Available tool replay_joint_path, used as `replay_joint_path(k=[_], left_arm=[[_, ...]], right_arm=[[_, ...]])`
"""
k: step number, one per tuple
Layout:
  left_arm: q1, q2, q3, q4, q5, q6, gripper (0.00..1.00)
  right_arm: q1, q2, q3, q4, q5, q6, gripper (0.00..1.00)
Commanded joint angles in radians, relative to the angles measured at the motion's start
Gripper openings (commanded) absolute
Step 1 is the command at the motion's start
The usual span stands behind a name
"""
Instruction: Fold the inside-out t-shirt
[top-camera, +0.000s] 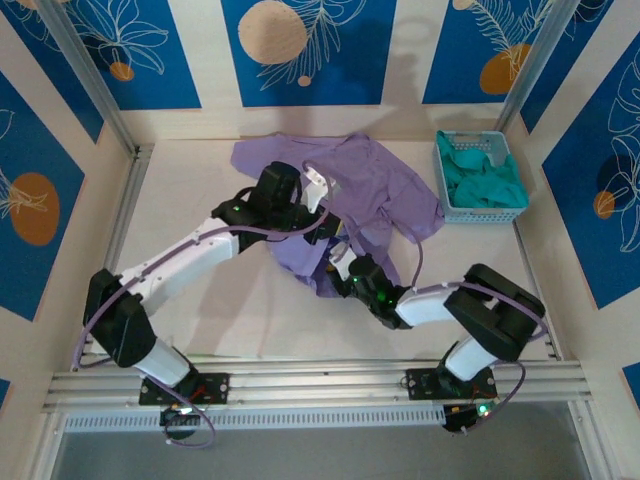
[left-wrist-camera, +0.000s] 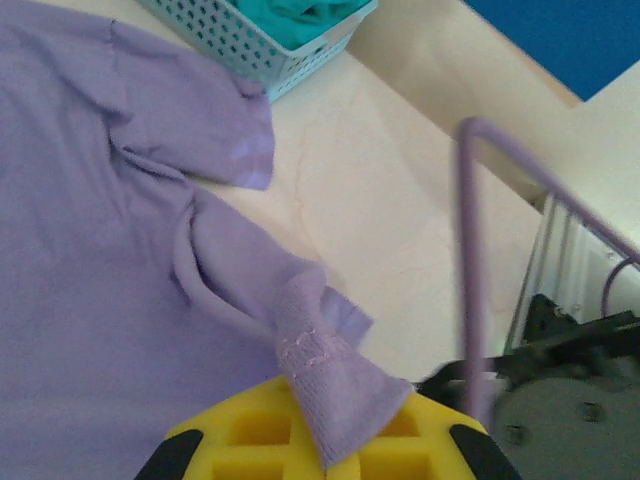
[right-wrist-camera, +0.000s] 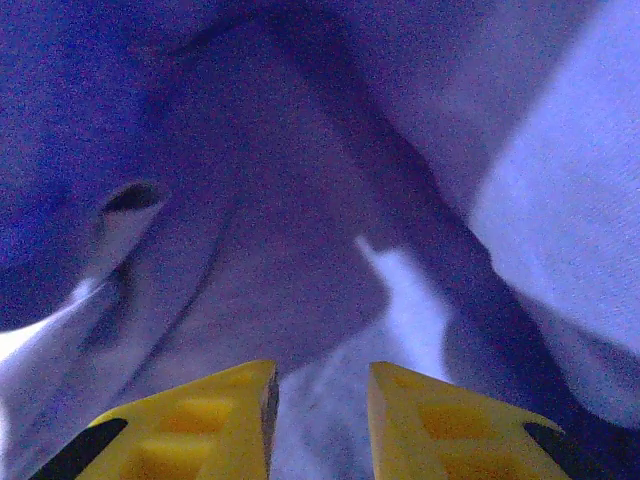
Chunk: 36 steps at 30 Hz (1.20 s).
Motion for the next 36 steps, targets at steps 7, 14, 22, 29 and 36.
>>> replay_joint_path(k=[7,14,22,29,36], left_arm=[[-0.002,-0.085,0.084,0.027,0.179,-0.075,0.0],[-0.035,-0.124,0.134,0.011,0.2,-0.048,0.0],[-0.097,-0.048,0.324,-0.035,0.207,-0.023,0.0],[-0.125,0.006,0.506,-0.07,0.251,-0.006,0.0],[-0.126,0.025,0.651,-0.127,0.252,0.033,0.0]], right_arm=[[-0.041,0.151,0.166,0.091,0.198,-0.058,0.33],[-0.136,0.177,0.315,-0.147,0.135,0.076,0.4],[-0.194,0.288,0.544,-0.452,0.087,0.171,0.57],[-0.252,0.419,0.76,-0.734,0.04,0.264,0.65],[-0.279,0.512,0.907,-0.905,0.005,0.296,0.75]])
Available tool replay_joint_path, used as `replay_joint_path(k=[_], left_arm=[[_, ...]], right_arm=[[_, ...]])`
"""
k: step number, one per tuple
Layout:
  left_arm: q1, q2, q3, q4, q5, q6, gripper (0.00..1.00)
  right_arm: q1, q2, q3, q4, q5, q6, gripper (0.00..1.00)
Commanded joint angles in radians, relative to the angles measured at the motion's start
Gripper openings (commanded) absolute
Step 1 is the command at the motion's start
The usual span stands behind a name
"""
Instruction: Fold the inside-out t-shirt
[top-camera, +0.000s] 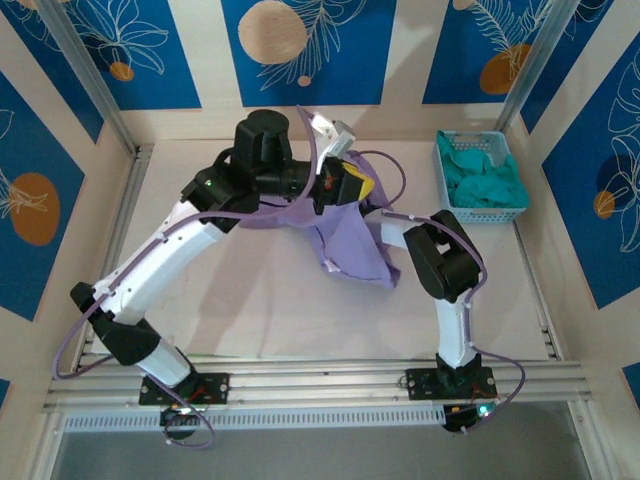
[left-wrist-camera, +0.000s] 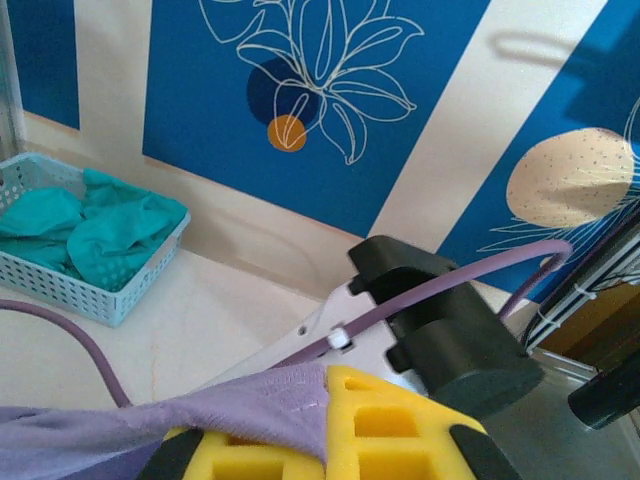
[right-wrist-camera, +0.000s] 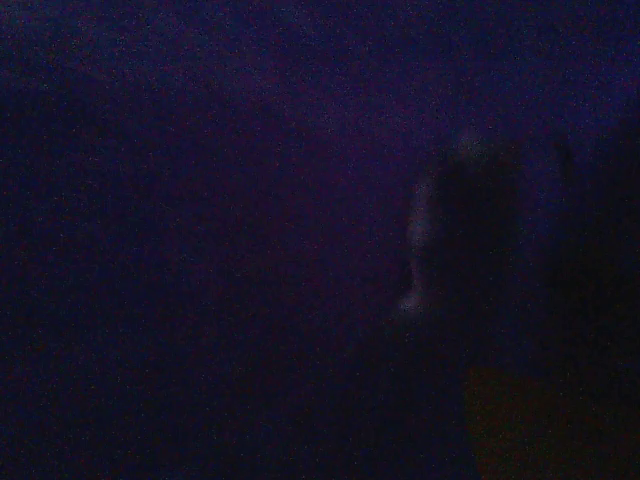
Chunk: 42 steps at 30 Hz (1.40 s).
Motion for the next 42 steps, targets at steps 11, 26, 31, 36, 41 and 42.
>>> replay_joint_path(k=[11,26,31,36,41,42], left_arm=[[-0.011,-0.029,0.233,-0.07,-0.047,0.132,0.0],[0.222,-0.176,-0.217,0.149,-0.475,-0.014,0.0],[0.35,-0.202,-0.352,0.195,-0.565,-0.084,0.0],[0.416,-0.206,-0.441,0.232,-0.64,-0.092,0.0],[0.421,-0.136,-0.476,0.26,-0.604,-0.089,0.0],[0.421,-0.115,-0.481,0.266,-0.588,-0.089,0.0]], right_arm=[[-0.046,0.096,0.121,-0.299,-0.117,0.056,0.79],[-0.106,-0.134,-0.03,-0.185,-0.438,-0.024,0.0],[-0.133,-0.28,-0.155,-0.101,-0.577,0.02,0.0],[-0.174,-0.385,-0.245,0.018,-0.758,0.091,0.0],[-0.17,-0.421,-0.253,0.104,-0.868,0.136,0.0],[-0.169,-0.427,-0.249,0.113,-0.881,0.14,0.0]])
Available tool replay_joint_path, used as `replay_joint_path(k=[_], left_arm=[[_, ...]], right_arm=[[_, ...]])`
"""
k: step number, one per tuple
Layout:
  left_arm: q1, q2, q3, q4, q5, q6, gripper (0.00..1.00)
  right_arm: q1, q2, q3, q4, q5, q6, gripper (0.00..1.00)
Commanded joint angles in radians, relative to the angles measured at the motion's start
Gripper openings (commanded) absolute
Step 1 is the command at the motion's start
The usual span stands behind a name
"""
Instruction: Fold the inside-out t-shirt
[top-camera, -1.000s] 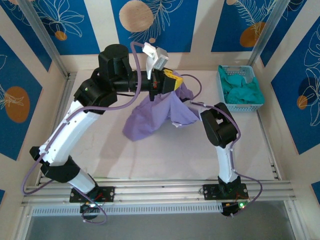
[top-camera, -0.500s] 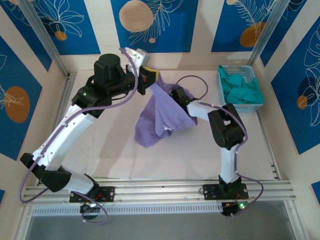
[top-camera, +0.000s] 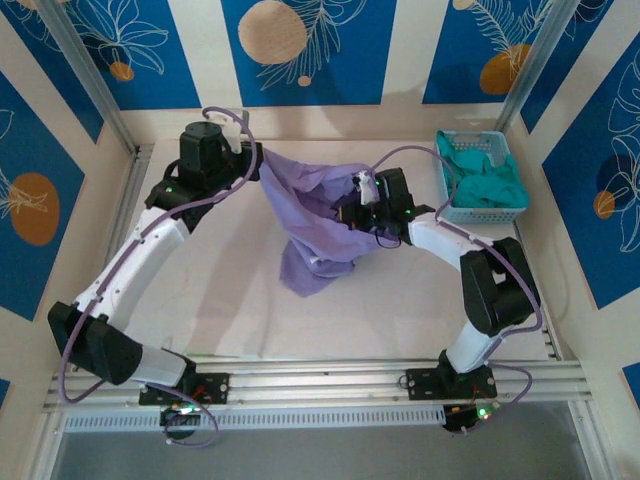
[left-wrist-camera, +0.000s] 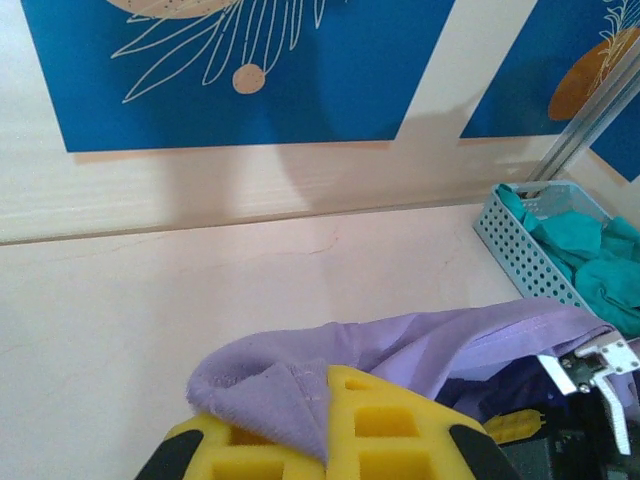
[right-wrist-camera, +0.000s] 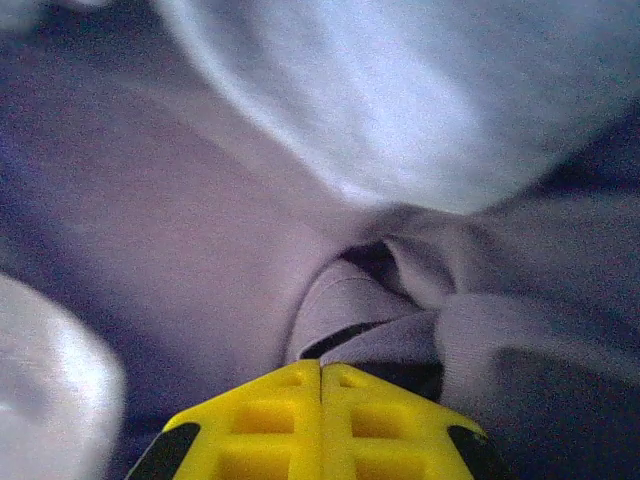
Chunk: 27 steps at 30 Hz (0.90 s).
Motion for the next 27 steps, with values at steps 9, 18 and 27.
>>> replay_joint_path(k=[9,18,27], left_arm=[[0.014,0.259,-0.009,0.071,0.015,-0.055,0.0],[0.124,0.373,-0.09,0.093,-0.023,-0.168,0.0],[0.126,0.318,-0.322,0.148,-0.059,-0.164,0.0]], right_arm=[[-0.014,-0.11,0.02,0.177,-0.291,0.059,0.0],[-0.06,-0.186,-0.038,0.192,-0.374,-0.012,0.0],[-0.09,-0.181,-0.038,0.147,-0.387,-0.13,0.0]])
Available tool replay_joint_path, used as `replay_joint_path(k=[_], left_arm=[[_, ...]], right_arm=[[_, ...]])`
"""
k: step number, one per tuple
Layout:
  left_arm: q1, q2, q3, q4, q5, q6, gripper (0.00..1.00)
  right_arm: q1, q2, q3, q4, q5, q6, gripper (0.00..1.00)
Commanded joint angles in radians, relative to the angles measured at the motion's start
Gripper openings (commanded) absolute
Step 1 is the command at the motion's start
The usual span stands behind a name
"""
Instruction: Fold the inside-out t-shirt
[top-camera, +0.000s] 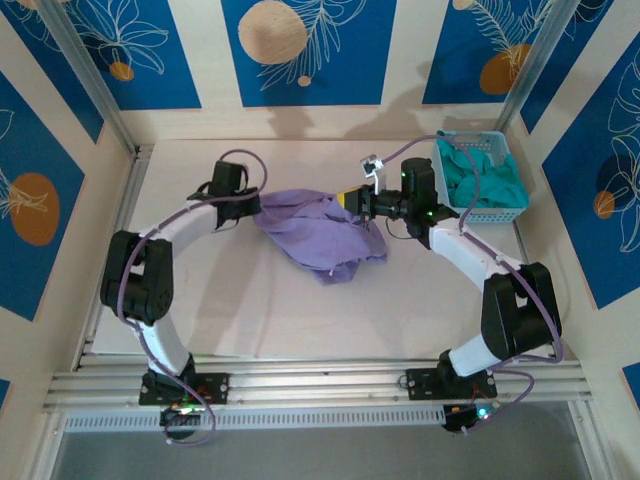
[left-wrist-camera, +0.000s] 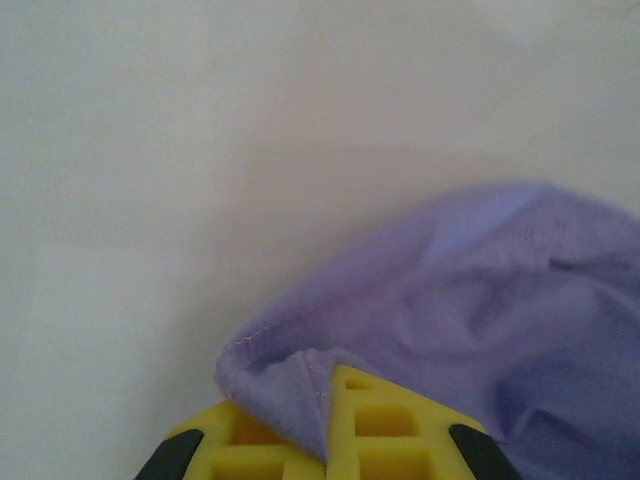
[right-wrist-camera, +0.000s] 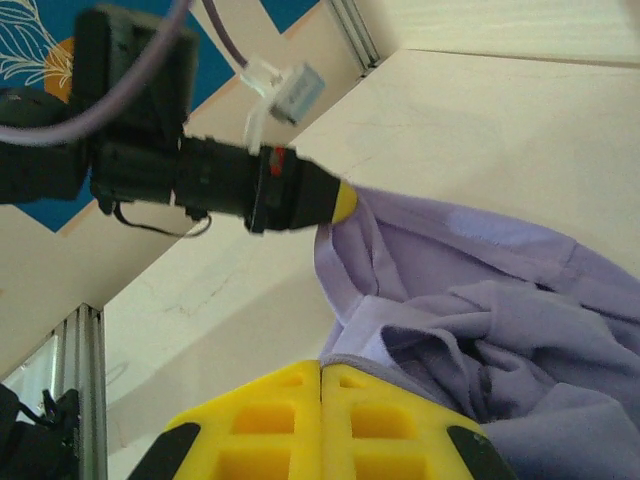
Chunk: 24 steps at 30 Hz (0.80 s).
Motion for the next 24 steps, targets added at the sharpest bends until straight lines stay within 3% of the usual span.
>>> replay_joint_path(k=[1,2,4,6,11,12,17,21,24], left_arm=[[-0.002,-0.071,-0.087,0.036,-0.047,-0.015,0.0],[-0.002,-0.086,-0.109,0.043,-0.047,-0.016,0.06],[-0.007,-0.131,-0.15,0.068,-0.025,-0.023,0.3],[-0.02,-0.174,-0.173,0.109,0.016,-0.022,0.43],[-0.061,-0.166,-0.116,0.183,0.285,-0.054,0.55],[-0.075,-0.14,-0.086,0.176,0.339,-0.062,0.63],[-0.174,-0.005,0.07,0.085,0.426,-0.022,0.72],[-0.216,0.121,0.196,0.029,0.475,-0.02,0.72],[-0.236,0.213,0.288,-0.025,0.493,-0.013,0.66]], right_arm=[[-0.009,-0.019,0.009,-0.052,-0.004,-0.093,0.0],[-0.01,-0.024,0.01,-0.087,0.023,-0.114,0.0],[-0.006,-0.032,-0.008,-0.115,0.055,-0.131,0.0],[-0.003,-0.038,-0.046,-0.101,0.061,-0.125,0.0],[0.007,-0.048,-0.117,-0.062,0.065,-0.105,0.0],[0.01,-0.048,-0.123,-0.058,0.066,-0.103,0.0],[0.02,-0.046,-0.138,-0.052,0.072,-0.101,0.0],[0.023,-0.054,-0.136,-0.045,0.074,-0.099,0.0],[0.026,-0.066,-0.125,-0.042,0.079,-0.093,0.0]])
